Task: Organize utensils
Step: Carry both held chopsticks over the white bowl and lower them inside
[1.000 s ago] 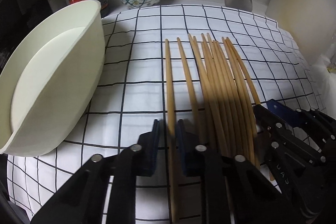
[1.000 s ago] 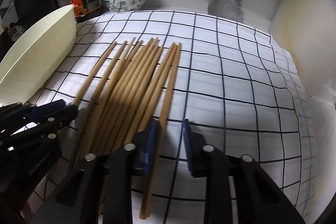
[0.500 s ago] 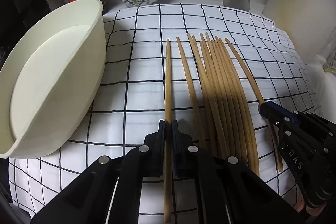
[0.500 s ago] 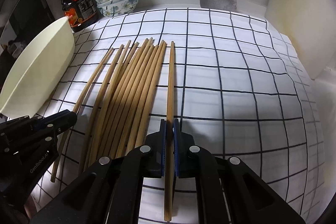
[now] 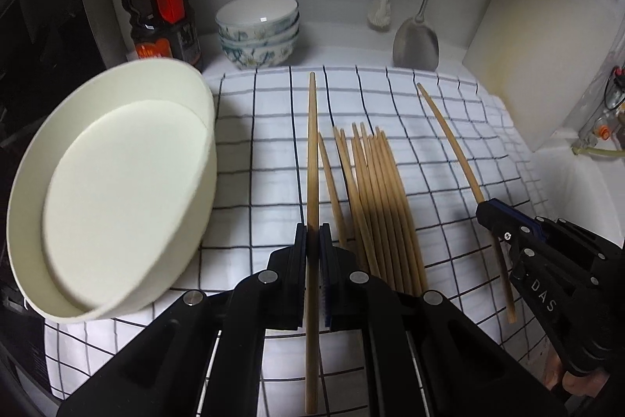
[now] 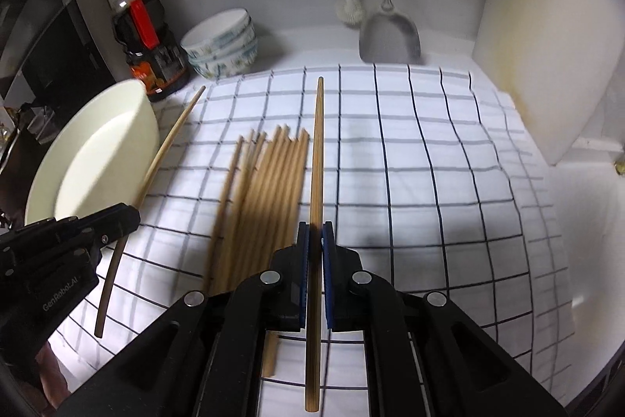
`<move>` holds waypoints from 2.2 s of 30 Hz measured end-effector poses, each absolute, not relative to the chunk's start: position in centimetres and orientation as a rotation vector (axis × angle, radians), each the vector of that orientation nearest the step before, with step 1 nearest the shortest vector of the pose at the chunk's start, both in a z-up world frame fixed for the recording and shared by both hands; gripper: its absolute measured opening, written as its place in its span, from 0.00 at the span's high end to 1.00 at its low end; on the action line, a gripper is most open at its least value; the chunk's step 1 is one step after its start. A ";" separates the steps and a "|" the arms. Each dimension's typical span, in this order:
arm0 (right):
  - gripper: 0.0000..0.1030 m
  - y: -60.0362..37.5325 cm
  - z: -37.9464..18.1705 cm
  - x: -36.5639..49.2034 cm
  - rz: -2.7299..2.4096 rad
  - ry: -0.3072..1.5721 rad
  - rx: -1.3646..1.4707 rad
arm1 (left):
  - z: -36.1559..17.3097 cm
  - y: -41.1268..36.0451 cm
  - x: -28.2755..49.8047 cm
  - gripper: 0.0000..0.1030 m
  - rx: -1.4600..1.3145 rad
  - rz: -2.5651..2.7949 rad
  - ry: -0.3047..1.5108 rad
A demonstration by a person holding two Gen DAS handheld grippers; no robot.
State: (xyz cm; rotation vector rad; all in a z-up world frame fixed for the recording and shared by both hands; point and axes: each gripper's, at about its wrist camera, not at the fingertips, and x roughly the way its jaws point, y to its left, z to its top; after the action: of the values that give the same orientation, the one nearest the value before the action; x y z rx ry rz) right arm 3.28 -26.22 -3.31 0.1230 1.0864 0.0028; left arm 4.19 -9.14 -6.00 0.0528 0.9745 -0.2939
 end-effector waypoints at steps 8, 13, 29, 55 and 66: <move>0.94 -22.2 0.1 4.8 0.047 1.034 0.094 | -1.7 -4.7 4.8 0.93 0.000 -0.279 0.904; 0.94 -18.5 1.5 6.3 0.095 1.005 0.078 | -0.2 -1.0 5.6 0.93 -0.025 -0.240 0.871; 0.94 -6.1 1.8 11.2 0.275 0.993 0.057 | -0.6 12.2 8.5 0.93 -0.093 -0.067 0.863; 0.94 -0.1 -4.8 14.5 0.276 1.180 0.111 | -7.1 14.0 12.4 0.93 -0.074 -0.146 1.026; 0.94 -0.2 -6.2 15.1 0.265 1.236 0.121 | -9.1 13.7 13.2 0.93 -0.056 -0.143 1.084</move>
State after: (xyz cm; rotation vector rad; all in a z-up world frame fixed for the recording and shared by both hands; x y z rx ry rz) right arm 15.09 -0.25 -6.22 0.1209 1.2358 0.2652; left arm 13.20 13.74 -9.13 -0.0564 1.0837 -0.1430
